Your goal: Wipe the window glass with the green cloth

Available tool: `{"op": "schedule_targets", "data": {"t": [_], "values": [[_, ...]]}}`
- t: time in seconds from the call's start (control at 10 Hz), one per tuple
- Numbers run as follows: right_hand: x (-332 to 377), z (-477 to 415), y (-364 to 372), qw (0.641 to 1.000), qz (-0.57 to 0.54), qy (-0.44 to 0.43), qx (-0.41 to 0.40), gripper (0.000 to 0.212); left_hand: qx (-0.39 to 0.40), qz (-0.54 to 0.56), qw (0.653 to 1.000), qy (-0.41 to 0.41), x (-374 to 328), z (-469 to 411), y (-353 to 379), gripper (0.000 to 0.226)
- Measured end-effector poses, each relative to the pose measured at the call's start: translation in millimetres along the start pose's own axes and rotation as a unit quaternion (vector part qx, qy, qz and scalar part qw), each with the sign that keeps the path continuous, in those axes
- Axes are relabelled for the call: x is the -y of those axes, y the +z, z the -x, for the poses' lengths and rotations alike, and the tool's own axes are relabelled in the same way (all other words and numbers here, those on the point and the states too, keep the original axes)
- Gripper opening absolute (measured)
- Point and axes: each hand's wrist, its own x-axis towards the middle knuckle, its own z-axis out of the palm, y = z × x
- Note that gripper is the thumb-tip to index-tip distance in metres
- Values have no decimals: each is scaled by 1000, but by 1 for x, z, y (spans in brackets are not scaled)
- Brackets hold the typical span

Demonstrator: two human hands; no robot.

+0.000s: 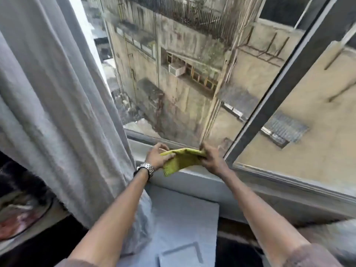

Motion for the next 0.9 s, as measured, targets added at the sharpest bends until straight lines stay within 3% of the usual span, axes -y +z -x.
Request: {"op": "schedule_targets", "data": {"t": [0.2,0.3,0.4,0.5,0.6,0.7,0.8,0.9], "values": [[-123,81,221,967,-106,148,176,39,8,81,965,-251,225,71,99,35],[-168,120,305,947,-136,194,219,46,-27,99,946,-308,314,96,153,46],[-205,151,369,941,-123,211,236,41,-14,29,936,-350,386,121,194,33],[-238,168,423,959,-42,150,238,29,0,-90,942,-324,446,142,223,21],[-263,179,464,964,59,55,252,23,65,-256,937,-227,489,159,244,21],[-270,186,480,955,125,-22,267,22,121,-328,921,-170,512,169,258,35],[-274,189,476,904,263,-96,322,35,185,-434,876,-100,509,176,265,60],[-276,182,471,895,296,-138,304,42,211,-462,852,-127,505,175,265,69]]}}
